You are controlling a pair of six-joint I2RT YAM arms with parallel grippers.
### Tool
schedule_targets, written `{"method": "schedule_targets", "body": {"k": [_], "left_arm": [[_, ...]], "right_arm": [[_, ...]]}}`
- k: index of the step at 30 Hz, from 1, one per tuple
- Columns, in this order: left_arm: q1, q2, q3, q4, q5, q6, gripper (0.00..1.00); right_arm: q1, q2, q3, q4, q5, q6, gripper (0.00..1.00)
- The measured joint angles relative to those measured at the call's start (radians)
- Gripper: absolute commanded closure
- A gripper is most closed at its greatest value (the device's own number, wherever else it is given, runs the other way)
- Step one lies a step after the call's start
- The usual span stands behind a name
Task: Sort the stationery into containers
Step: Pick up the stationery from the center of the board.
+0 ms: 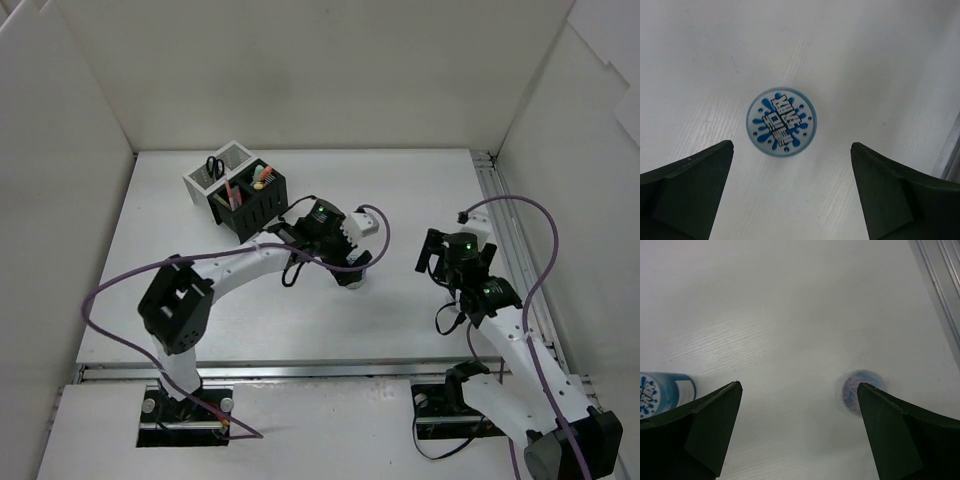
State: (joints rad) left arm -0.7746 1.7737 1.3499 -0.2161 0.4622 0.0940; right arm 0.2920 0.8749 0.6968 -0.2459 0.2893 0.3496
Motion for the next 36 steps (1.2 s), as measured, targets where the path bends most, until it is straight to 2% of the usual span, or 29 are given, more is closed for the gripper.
{"method": "schedule_targets", "body": {"k": [4, 10, 11, 12, 14, 21, 24, 26, 30, 31, 32, 36], "left_arm": [[-0.048, 0.144, 0.113, -0.071, -0.096, 0.01, 0.01], [-0.091, 0.257, 0.174, -0.151, -0.242, 0.008, 0.0], [-0.095, 0.264, 0.178, -0.157, -0.26, 0.006, 0.02], [-0.096, 0.266, 0.178, -0.159, -0.275, 0.004, 0.1], [-0.098, 0.267, 0.178, -0.162, -0.301, -0.002, 0.15], [-0.097, 0.267, 0.181, -0.151, -0.312, -0.002, 0.04], [-0.097, 0.27, 0.195, -0.146, -0.292, -0.002, 0.05], [-0.097, 0.275, 0.209, -0.14, -0.276, -0.002, 0.13], [-0.097, 0.278, 0.216, -0.124, -0.25, -0.003, 0.67], [-0.097, 0.278, 0.217, -0.123, -0.247, -0.002, 0.72], [-0.097, 0.278, 0.217, -0.122, -0.243, -0.002, 0.82], [-0.092, 0.279, 0.217, -0.123, -0.235, -0.004, 0.85]], "right_arm": [[-0.074, -0.022, -0.021, -0.065, 0.022, 0.051, 0.02], [-0.117, -0.079, -0.035, -0.103, 0.024, 0.071, 0.02], [-0.122, -0.087, -0.035, -0.107, 0.024, 0.071, 0.02], [-0.126, -0.095, -0.035, -0.109, 0.024, 0.071, 0.02], [-0.13, -0.108, -0.035, -0.114, 0.024, 0.071, 0.02], [-0.138, -0.122, -0.047, -0.122, 0.024, 0.069, 0.02], [-0.14, -0.126, -0.051, -0.127, 0.024, 0.069, 0.02], [-0.141, -0.13, -0.052, -0.129, 0.024, 0.069, 0.02], [-0.141, -0.137, -0.052, -0.131, 0.024, 0.069, 0.02], [-0.141, -0.139, -0.052, -0.132, 0.026, 0.069, 0.02], [-0.141, -0.143, -0.052, -0.132, 0.029, 0.069, 0.02], [-0.141, -0.159, -0.055, -0.133, 0.04, 0.069, 0.02]]}}
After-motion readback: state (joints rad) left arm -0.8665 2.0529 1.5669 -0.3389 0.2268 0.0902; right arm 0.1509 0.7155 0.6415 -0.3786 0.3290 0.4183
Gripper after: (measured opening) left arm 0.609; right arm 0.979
